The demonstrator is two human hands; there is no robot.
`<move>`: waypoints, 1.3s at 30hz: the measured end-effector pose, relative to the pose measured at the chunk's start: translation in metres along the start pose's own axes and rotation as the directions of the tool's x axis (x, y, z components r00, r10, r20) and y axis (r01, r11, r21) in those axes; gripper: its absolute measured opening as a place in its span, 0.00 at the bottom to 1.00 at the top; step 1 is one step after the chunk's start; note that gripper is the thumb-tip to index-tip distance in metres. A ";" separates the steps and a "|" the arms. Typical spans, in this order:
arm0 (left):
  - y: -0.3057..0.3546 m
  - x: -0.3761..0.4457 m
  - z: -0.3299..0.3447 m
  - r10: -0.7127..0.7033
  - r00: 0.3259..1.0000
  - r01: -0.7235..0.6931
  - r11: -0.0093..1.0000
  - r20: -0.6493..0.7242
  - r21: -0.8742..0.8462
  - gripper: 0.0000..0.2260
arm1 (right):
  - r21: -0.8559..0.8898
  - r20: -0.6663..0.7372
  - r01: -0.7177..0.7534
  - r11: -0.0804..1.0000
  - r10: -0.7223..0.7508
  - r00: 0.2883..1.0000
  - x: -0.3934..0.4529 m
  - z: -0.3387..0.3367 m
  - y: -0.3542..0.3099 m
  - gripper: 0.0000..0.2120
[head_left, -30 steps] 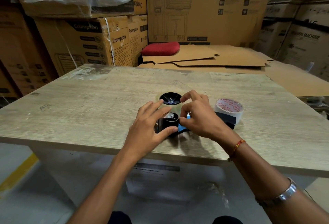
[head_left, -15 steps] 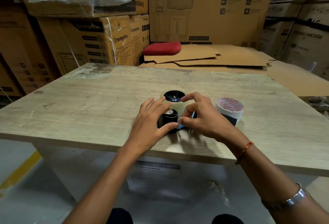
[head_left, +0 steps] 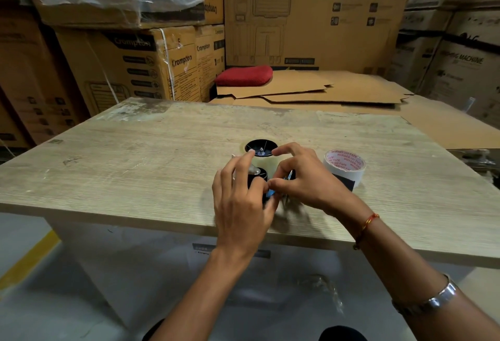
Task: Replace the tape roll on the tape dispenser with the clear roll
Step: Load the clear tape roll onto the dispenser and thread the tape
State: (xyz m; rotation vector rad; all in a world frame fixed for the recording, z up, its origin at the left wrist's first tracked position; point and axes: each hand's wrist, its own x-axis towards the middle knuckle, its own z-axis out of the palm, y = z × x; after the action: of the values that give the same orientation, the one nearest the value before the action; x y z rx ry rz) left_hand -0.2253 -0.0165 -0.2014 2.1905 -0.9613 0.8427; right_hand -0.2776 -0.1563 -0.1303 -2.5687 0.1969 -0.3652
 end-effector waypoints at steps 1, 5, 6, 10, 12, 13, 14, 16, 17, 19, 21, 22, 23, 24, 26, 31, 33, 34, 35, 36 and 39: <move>0.000 0.000 0.001 -0.008 1.000 0.008 1.000 -0.017 0.006 0.11 | -0.002 -0.004 0.002 1.000 -0.002 1.000 0.000 0.000 0.000 0.08; -0.004 -0.004 0.003 -0.047 0.998 0.048 0.998 -0.049 0.037 0.12 | -0.032 -0.041 0.000 0.999 -0.001 0.999 -0.001 0.006 -0.003 0.09; -0.003 -0.004 0.003 -0.054 0.997 0.056 0.998 -0.050 0.038 0.11 | -0.048 -0.055 -0.003 0.999 0.000 0.999 0.000 0.008 -0.004 0.09; 0.000 -0.002 0.005 -0.105 0.994 0.106 0.994 -0.041 0.033 0.10 | -0.082 -0.094 -0.017 0.996 0.009 0.996 0.006 0.016 -0.009 0.08; 0.000 -0.001 0.004 -0.134 0.991 0.135 0.991 -0.027 0.025 0.09 | -0.087 -0.101 -0.015 0.996 0.006 0.995 0.008 0.019 -0.011 0.09; 0.000 -0.001 0.004 -0.144 0.989 0.144 0.989 -0.022 0.023 0.09 | -0.095 -0.102 -0.014 0.995 0.004 0.995 0.009 0.020 -0.011 0.09; 0.000 -0.001 0.003 -0.150 0.989 0.150 0.988 -0.017 0.022 0.08 | -0.105 -0.100 -0.012 0.994 0.001 0.995 0.010 0.021 -0.011 0.10; -0.001 -0.001 0.003 -0.156 0.988 0.156 0.988 -0.008 0.014 0.08 | -0.136 -0.094 0.001 0.991 -0.014 0.995 0.009 0.021 -0.010 0.10; -0.002 0.000 0.003 -0.160 0.987 0.160 0.987 -0.002 0.003 0.08 | -0.160 -0.092 0.015 0.987 -0.029 0.995 0.008 0.021 -0.009 0.11; -0.004 0.000 0.003 -0.173 0.985 0.173 0.985 0.002 -0.027 0.06 | -0.199 -0.114 0.052 0.979 -0.076 0.991 0.006 0.022 -0.006 0.13; -0.005 0.001 0.002 -0.180 0.984 0.180 0.983 -0.002 -0.046 0.05 | -0.156 -0.188 0.074 0.985 -0.103 0.977 0.004 0.020 -0.002 0.18; -0.004 0.001 0.002 -0.181 0.983 0.180 0.982 -0.005 -0.056 0.04 | -0.106 -0.223 0.077 0.991 -0.099 0.970 0.003 0.017 0.001 0.20; -0.004 0.001 0.002 -0.183 0.983 0.182 0.981 -0.010 -0.069 0.04 | -0.075 -0.236 0.084 0.994 -0.099 0.967 0.002 0.014 0.005 0.21; -0.004 0.002 0.002 -0.191 0.981 0.189 0.978 -0.015 -0.087 0.03 | -0.086 -0.216 0.091 0.992 -0.107 0.970 0.001 0.010 0.010 0.22; -0.006 0.003 0.002 -0.220 0.975 0.215 0.968 -0.017 -0.131 0.03 | -0.182 -0.086 0.089 0.979 -0.106 0.991 0.000 0.004 0.021 0.24; -0.008 0.007 0.001 -0.274 0.961 0.275 0.935 0.036 -0.226 0.04 | -0.350 0.081 0.122 0.929 -0.100 0.992 0.000 0.007 0.034 0.31; -0.009 0.008 0.001 -0.246 0.967 0.253 0.939 0.062 -0.235 0.05 | -0.417 0.035 0.113 0.902 -0.108 0.994 0.003 0.011 0.036 0.32; -0.009 0.008 0.002 -0.227 0.971 0.238 0.943 0.074 -0.233 0.05 | -0.423 0.022 0.112 0.899 -0.113 0.993 0.004 0.012 0.037 0.32; -0.010 0.008 0.002 -0.213 0.974 0.226 0.947 0.083 -0.229 0.06 | -0.417 0.021 0.115 0.902 -0.117 0.993 0.005 0.012 0.038 0.32; -0.010 0.008 0.001 -0.203 0.975 0.219 0.949 0.090 -0.228 0.07 | -0.408 0.023 0.117 0.906 -0.118 0.993 0.005 0.012 0.039 0.32; -0.014 0.006 0.000 -0.190 0.977 0.208 0.946 0.096 -0.249 0.08 | -0.392 0.029 0.112 0.913 -0.110 0.994 0.006 0.011 0.039 0.32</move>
State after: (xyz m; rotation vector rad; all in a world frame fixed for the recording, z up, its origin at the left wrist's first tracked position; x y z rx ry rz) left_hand -0.2113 -0.0113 -0.2007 2.0588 -0.8150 0.5176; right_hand -0.2709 -0.1858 -0.1582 -2.9880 0.1315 -0.3917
